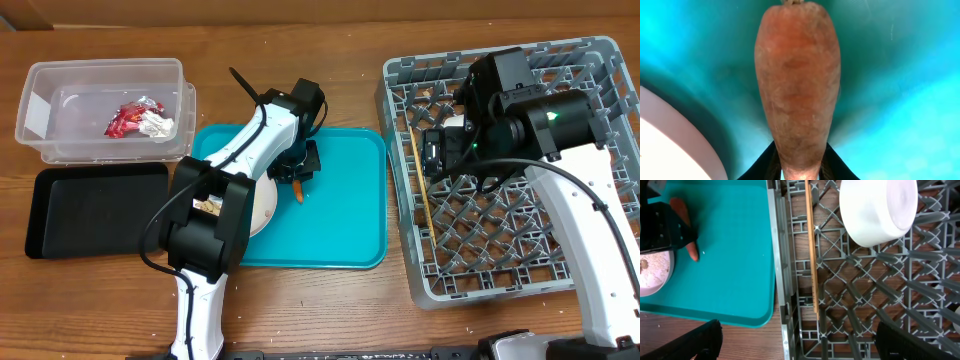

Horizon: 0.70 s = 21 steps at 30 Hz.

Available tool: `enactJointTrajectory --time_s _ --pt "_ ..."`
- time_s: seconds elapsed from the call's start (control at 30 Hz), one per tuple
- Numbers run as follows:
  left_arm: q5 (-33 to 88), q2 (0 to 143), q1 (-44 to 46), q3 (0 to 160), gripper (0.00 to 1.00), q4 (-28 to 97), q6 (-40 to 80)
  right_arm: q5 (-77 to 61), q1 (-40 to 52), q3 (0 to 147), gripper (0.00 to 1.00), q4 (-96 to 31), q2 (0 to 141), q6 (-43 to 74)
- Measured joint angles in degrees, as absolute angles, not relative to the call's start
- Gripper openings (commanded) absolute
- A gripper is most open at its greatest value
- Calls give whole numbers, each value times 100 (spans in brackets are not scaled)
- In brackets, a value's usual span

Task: Sort waste into correct bins and load items into the dishwasher
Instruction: 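Carry the carrot left and drop it onto the black tray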

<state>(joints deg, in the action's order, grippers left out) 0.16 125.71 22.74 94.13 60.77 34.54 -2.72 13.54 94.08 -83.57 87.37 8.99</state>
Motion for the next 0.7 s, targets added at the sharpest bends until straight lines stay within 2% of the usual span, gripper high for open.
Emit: enactJointTrajectory --time_s 0.1,0.27,0.53,0.7 --pt "16 12571 2274 9413 14 6099 3452 -272 1354 9408 100 -8357 8737 899" --pt "-1 12571 2265 9507 4 6475 3371 -266 1354 9408 100 -8366 8737 897" --pt "-574 12543 2112 10794 4 7756 3264 -250 1354 9408 100 -8414 8737 899" --pt "-897 12156 1944 10962 4 8263 3264 -204 1354 9408 100 -8477 8737 899"
